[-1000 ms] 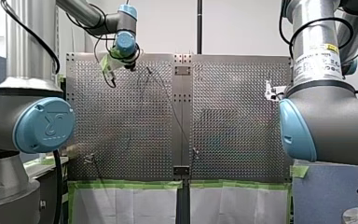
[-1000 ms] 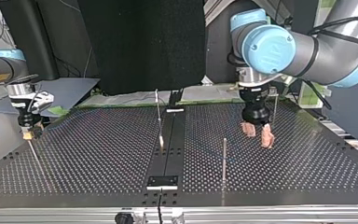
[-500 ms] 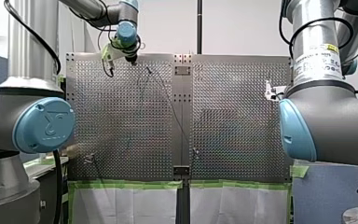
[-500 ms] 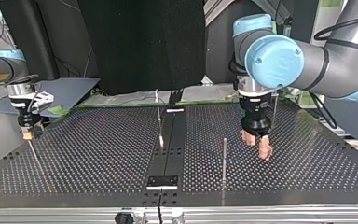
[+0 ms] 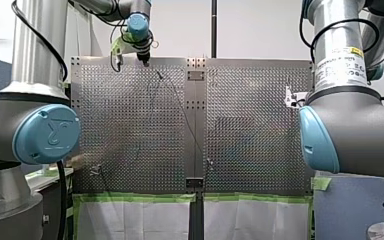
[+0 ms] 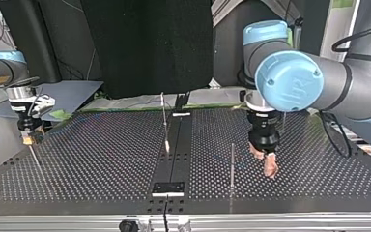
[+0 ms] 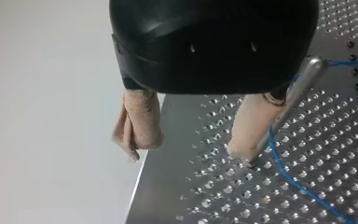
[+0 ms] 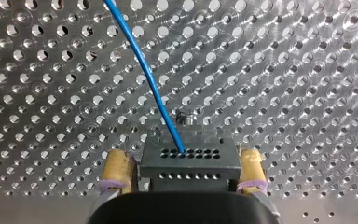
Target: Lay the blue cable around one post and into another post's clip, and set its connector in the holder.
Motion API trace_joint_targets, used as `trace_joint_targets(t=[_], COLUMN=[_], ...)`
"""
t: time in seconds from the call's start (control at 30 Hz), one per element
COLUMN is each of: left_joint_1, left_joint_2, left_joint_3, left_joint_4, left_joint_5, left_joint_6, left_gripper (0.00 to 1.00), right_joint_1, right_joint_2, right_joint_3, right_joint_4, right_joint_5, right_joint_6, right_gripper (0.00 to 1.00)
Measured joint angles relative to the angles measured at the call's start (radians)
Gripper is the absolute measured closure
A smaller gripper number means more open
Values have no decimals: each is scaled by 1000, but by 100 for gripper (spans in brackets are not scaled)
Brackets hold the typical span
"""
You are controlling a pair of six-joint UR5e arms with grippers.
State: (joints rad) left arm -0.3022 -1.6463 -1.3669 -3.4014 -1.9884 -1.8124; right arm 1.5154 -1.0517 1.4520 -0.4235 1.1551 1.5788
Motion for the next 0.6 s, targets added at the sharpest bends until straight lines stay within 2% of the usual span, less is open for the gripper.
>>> trace_joint_targets(t=[0.23, 0.6], left_joint_1=[0, -3], left_joint_2=[0, 0], left_joint_3=[60, 71], left_joint_4=[-66, -170], left_joint_5=[0, 0], left_joint_6=[66, 179], left_gripper=[0, 0], right_joint_1=[1, 4], right_joint_2=[0, 0], right_joint_3=[0, 0], right_joint_4=[-5, -20], right_joint_5=[0, -4], right_joint_6=[0, 0], right_gripper=[1, 1])
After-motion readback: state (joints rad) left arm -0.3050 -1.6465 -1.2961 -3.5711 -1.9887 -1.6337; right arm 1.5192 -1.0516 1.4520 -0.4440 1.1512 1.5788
